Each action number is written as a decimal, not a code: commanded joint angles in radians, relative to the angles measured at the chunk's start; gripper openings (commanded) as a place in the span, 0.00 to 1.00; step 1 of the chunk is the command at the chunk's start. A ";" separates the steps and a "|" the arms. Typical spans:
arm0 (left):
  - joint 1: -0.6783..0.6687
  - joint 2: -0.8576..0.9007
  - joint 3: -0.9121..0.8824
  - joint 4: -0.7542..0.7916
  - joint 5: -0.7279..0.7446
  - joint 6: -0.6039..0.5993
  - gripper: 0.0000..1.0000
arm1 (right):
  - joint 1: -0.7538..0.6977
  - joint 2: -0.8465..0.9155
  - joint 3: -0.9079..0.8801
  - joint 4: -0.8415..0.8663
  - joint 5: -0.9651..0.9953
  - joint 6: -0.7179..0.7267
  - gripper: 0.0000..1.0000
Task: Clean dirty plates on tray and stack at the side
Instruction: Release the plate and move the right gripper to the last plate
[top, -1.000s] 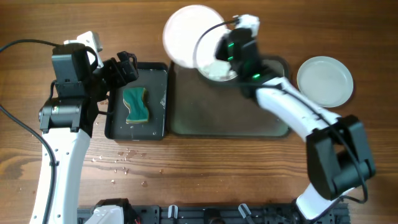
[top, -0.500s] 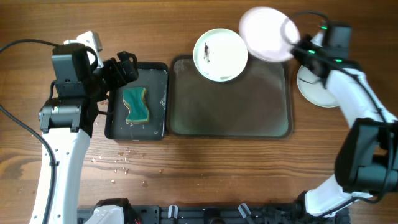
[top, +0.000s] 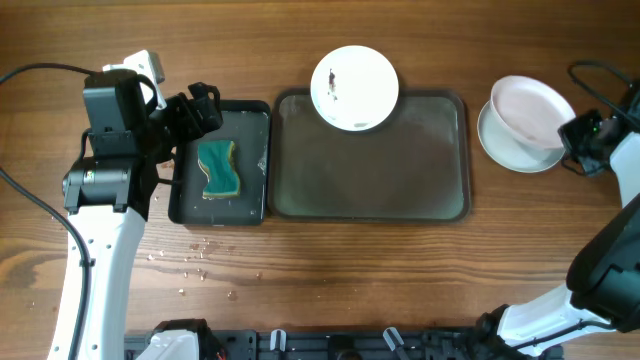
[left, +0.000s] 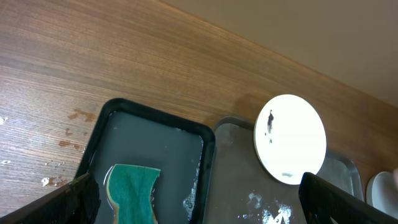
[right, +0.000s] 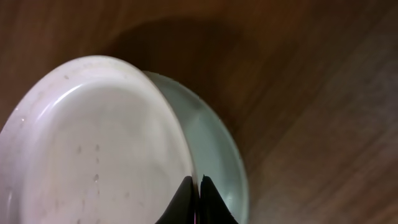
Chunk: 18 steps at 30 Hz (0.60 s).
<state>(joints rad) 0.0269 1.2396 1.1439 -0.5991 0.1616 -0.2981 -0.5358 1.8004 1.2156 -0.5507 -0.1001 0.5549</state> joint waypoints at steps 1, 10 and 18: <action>-0.003 0.000 0.008 0.001 0.008 -0.001 1.00 | 0.006 -0.035 -0.034 -0.016 0.006 -0.059 0.04; -0.003 0.000 0.008 0.001 0.008 -0.001 1.00 | 0.009 -0.035 -0.094 -0.008 0.006 -0.058 0.05; -0.003 0.000 0.008 0.001 0.008 -0.001 1.00 | 0.009 -0.035 -0.095 0.000 -0.060 -0.104 0.53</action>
<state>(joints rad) 0.0269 1.2396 1.1439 -0.5991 0.1616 -0.2981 -0.5327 1.7954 1.1271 -0.5537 -0.1074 0.4988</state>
